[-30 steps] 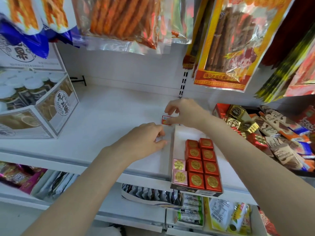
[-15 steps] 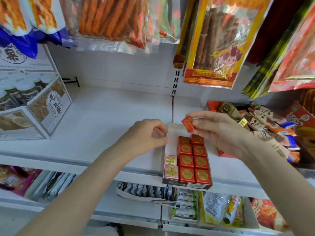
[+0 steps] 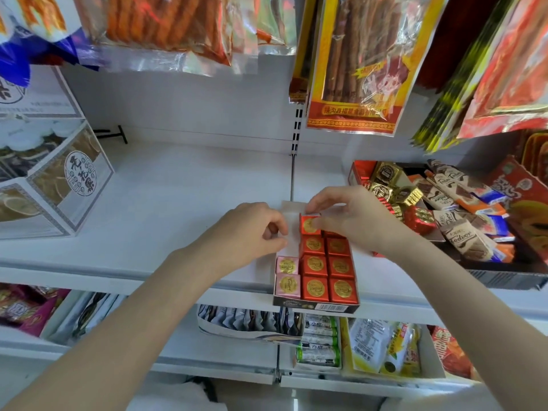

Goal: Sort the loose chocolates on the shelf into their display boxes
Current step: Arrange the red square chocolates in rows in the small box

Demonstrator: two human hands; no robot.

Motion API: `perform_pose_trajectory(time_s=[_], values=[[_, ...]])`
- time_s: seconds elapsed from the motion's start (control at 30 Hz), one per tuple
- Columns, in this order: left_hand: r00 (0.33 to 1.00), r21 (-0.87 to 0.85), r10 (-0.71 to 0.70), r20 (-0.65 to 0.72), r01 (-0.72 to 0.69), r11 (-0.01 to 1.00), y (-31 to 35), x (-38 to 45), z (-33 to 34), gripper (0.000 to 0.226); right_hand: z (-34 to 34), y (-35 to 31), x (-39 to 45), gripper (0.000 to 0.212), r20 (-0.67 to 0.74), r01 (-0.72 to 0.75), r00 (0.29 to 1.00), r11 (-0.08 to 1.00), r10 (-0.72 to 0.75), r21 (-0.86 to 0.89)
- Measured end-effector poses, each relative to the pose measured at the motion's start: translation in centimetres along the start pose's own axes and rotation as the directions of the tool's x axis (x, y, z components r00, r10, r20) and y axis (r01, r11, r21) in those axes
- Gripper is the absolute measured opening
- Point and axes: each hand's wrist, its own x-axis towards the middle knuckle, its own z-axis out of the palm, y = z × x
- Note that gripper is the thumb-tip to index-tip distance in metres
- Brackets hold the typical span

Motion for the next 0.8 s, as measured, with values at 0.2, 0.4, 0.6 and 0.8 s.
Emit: perform_pose_trajectory(time_s=[0.2, 0.4, 0.6, 0.8], values=[[1.000, 0.016, 0.025, -0.015, -0.025, 1.000, -0.4, 0.1, 0.3, 0.017, 0.4, 0.3, -0.1, 0.020, 0.071, 0.044, 0.997, 0.900, -0.015, -0.433], [0.989, 0.069, 0.100, -0.113, -0.092, 0.993, 0.0, 0.6, 0.3, 0.020, -1.5, 0.5, -1.0, 0.029, -0.091, 0.056, 0.992, 0.947, -0.090, -0.316], [0.986, 0.238, 0.166, 0.000, -0.161, 0.958, 0.7, 0.8, 1.5, 0.021, -1.1, 1.4, -2.1, 0.032, -0.022, 0.090, 0.994, 0.890, -0.111, -0.447], [0.987, 0.260, 0.157, 0.018, -0.157, 0.953, 0.9, 0.8, 1.6, 0.021, -1.2, 1.1, -2.6, 0.034, 0.008, 0.095, 0.994, 0.855, -0.105, -0.510]])
